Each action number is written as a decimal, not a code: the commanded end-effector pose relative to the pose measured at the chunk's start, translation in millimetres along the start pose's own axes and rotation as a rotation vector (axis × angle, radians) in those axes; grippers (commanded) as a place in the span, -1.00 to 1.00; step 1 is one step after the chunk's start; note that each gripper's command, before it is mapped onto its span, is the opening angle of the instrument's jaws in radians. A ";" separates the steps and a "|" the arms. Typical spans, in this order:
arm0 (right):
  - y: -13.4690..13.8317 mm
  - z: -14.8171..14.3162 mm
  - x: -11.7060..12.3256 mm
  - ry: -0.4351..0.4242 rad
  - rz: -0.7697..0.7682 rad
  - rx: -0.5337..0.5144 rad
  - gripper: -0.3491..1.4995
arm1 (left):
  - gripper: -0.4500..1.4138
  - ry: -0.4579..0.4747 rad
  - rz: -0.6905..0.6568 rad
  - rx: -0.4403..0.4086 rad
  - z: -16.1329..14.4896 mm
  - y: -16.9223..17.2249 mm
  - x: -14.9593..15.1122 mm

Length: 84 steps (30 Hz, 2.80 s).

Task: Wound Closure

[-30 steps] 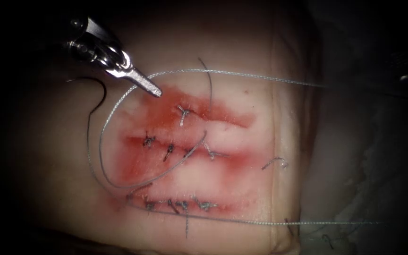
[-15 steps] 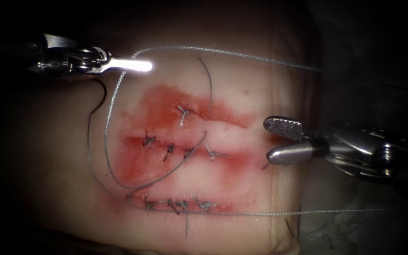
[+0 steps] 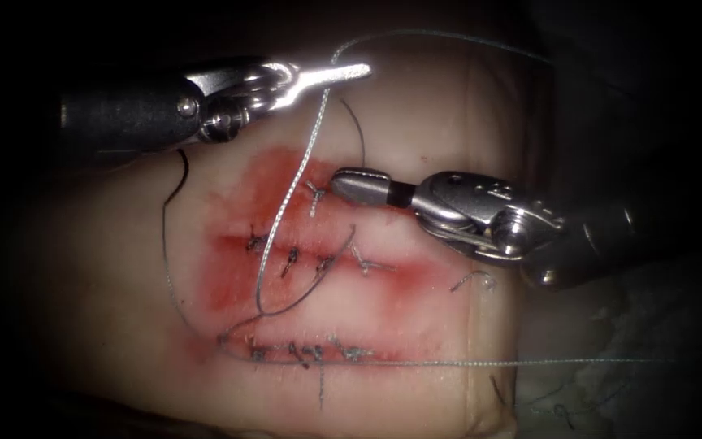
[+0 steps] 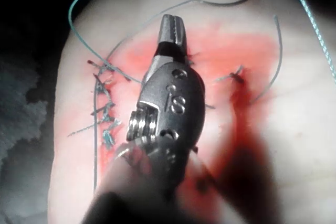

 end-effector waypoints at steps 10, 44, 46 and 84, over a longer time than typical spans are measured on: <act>1.9 6.3 2.8 -0.025 -0.145 -0.130 -1.00 | -0.91 0.010 -0.072 0.016 4.3 2.9 -1.9; 3.7 6.9 -1.3 -0.351 -0.094 -0.005 -0.78 | -0.62 -0.105 0.182 -0.133 -0.3 13.9 3.6; 3.6 6.6 -1.7 -0.366 -0.087 0.030 -0.73 | -0.62 -0.100 0.199 -0.138 -1.1 13.7 3.6; -2.4 3.5 2.2 -0.342 0.156 0.325 0.18 | -1.00 0.118 0.246 -0.073 -9.0 5.9 5.8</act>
